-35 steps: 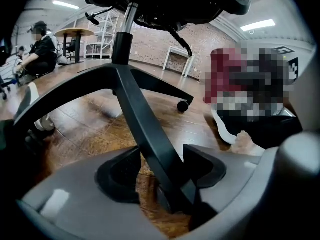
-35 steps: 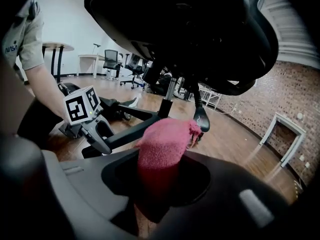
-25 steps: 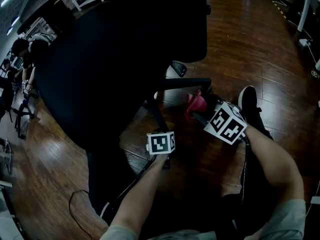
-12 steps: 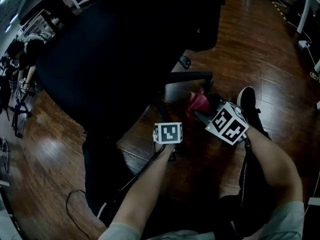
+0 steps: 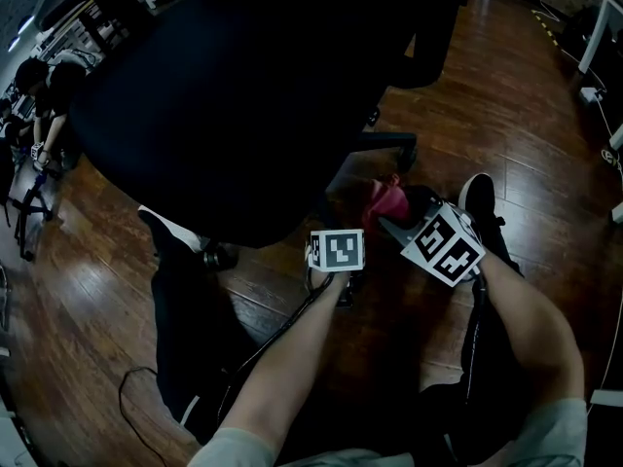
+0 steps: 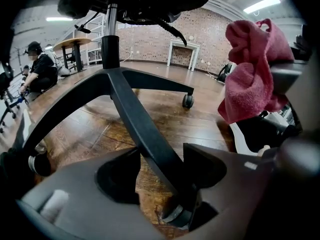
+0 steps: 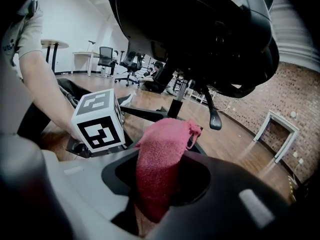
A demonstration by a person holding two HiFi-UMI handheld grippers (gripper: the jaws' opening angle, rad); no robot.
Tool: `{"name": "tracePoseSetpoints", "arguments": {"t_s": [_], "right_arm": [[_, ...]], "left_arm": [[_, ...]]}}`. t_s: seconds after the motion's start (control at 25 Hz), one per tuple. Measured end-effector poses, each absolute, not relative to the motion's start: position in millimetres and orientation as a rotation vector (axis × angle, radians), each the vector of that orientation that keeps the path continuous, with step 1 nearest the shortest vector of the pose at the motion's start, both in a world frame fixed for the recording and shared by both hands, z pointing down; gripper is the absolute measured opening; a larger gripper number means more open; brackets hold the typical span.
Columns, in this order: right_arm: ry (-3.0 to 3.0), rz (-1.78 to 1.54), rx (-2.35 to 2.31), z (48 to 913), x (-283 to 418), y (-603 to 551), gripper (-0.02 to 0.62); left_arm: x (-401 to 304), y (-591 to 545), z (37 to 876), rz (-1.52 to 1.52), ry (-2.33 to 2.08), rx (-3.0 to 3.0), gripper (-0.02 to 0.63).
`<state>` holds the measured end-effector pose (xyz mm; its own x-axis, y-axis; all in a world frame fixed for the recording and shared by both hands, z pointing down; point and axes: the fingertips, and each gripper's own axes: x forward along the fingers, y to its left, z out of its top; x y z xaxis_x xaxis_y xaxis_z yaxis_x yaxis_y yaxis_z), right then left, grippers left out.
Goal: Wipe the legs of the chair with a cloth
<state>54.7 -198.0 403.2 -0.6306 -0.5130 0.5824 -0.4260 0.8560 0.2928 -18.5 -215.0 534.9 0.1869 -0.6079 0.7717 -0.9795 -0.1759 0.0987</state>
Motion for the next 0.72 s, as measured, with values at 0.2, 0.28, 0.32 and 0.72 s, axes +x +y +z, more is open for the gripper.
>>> {"name": "tracePoseSetpoints", "arguments": {"t_s": [0.2, 0.28, 0.32, 0.72], "right_arm": [[-2.331, -0.165, 0.694, 403.6, 59.4, -200.9, 0.121], [-2.328, -0.166, 0.692, 403.3, 59.7, -200.7, 0.121], [-2.328, -0.165, 0.690, 403.0, 59.1, -200.3, 0.121], [-2.340, -0.170, 0.685, 397.5, 50.6, -199.3, 0.121]], "left_arm": [[-21.7, -213.5, 536.4, 0.750, -1.465, 1.893, 0.280], [-20.3, -209.2, 539.8, 0.738, -1.432, 1.891, 0.284], [-20.2, -207.3, 540.1, 0.736, -1.423, 1.890, 0.284], [-21.7, -199.9, 536.1, 0.663, -1.383, 1.933, 0.281]]}}
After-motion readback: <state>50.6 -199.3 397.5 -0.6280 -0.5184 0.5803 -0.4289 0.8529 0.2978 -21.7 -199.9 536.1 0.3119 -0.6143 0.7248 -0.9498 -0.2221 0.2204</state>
